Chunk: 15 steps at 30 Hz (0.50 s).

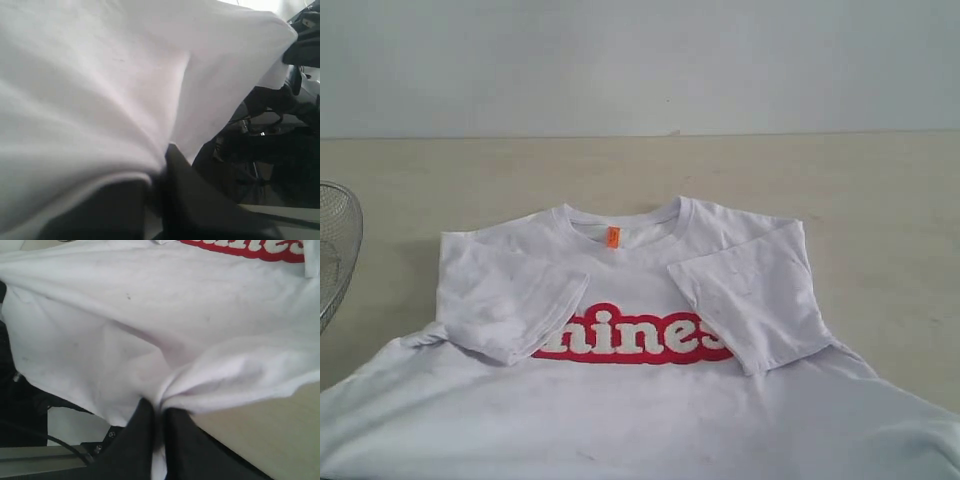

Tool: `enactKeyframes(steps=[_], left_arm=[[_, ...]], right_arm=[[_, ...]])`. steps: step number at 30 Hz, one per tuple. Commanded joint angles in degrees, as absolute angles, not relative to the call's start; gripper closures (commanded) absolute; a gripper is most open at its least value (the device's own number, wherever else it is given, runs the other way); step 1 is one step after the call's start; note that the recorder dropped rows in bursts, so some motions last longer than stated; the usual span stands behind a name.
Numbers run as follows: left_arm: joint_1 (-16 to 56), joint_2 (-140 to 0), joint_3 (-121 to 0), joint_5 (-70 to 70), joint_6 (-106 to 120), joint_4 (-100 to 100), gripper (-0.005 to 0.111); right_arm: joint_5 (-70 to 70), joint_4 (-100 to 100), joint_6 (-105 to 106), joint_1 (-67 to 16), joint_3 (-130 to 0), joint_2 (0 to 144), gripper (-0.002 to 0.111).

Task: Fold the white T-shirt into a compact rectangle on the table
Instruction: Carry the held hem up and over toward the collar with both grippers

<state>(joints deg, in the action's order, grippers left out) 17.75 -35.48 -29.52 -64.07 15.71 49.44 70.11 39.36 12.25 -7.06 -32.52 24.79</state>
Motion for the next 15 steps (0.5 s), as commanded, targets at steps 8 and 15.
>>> enactKeyframes(steps=[8,15], left_arm=[[17.9,-34.8,-29.2,-59.4,15.0,49.0,0.102],[17.9,-38.6,-29.2,-52.9,15.1,46.6,0.102]], right_arm=[[70.0,38.3,12.0,-8.0,-32.7,25.0,0.109],[65.0,35.3,12.1,-8.0,-32.7,29.4,0.109]])
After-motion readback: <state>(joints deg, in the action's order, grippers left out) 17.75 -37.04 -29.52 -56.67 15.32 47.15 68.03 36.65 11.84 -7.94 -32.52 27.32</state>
